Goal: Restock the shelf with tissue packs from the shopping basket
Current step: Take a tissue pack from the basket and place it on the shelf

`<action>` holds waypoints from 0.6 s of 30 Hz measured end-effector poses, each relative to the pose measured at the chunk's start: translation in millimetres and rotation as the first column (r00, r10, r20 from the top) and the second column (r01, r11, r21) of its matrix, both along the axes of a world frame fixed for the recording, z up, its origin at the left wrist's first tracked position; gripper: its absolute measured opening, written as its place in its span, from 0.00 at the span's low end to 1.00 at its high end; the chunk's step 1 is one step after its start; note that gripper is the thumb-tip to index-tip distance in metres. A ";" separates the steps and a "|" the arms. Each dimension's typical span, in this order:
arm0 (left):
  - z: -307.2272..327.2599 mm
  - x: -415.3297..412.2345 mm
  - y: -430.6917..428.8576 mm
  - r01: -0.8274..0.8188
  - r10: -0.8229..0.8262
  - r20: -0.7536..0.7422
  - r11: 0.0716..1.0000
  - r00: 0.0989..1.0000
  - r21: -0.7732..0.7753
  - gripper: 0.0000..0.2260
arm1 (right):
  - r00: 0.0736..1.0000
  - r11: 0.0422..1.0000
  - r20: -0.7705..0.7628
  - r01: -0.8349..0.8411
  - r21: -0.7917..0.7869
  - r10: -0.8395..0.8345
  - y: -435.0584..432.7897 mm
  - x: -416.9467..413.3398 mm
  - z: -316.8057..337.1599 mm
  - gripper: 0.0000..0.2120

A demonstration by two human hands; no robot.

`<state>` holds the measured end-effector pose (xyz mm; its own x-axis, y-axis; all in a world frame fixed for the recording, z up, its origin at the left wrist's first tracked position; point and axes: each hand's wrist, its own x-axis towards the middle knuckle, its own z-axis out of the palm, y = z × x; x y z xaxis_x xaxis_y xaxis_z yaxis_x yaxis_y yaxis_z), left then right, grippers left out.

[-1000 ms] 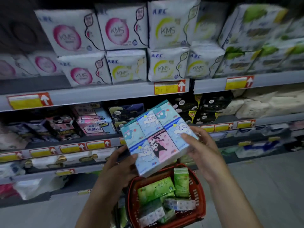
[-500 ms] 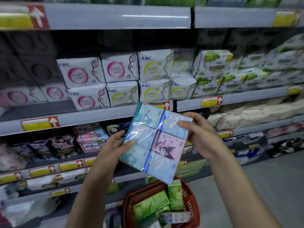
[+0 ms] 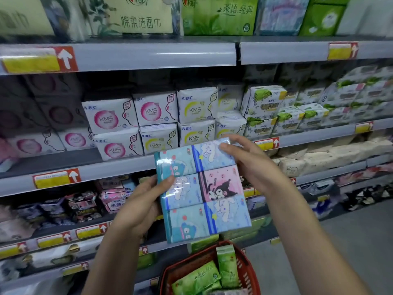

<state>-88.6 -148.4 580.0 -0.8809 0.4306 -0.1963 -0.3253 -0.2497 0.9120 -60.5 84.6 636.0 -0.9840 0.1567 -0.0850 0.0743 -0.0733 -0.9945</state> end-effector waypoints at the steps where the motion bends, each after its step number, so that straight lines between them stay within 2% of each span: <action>1: -0.3 -0.9 1.3 -0.022 0.021 0.017 0.999 1.000 0.025 0.21 | 1.000 1.000 0.000 0.010 0.025 -0.009 1.4 1.1 0.4 0.25; 3: 0.4 -3.2 4.4 -0.069 0.067 0.034 0.996 0.997 0.055 0.26 | 0.999 0.997 -0.004 0.032 0.065 -0.032 7.0 4.8 -1.6 0.28; 7: -1.3 -9.7 11.4 -0.142 0.138 0.051 0.985 0.989 0.094 0.23 | 0.992 0.991 0.039 0.116 0.072 -0.119 17.1 17.2 -11.8 0.26; 13: 6.5 -5.4 35.6 -0.258 0.242 0.090 0.933 0.966 0.250 0.21 | 0.991 0.995 0.097 0.092 -0.047 -0.088 18.5 26.5 -28.5 0.28; 18: 25.6 1.9 62.5 -0.291 0.296 0.037 0.899 0.954 0.327 0.16 | 0.997 0.995 -0.035 0.066 -0.078 -0.069 24.6 29.7 -19.8 0.32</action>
<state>-86.6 -85.9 605.6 -0.9788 0.1897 -0.0772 -0.1797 -0.6153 0.7676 -30.8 109.1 616.1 -0.9741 0.2171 -0.0628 0.0295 -0.1532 -0.9878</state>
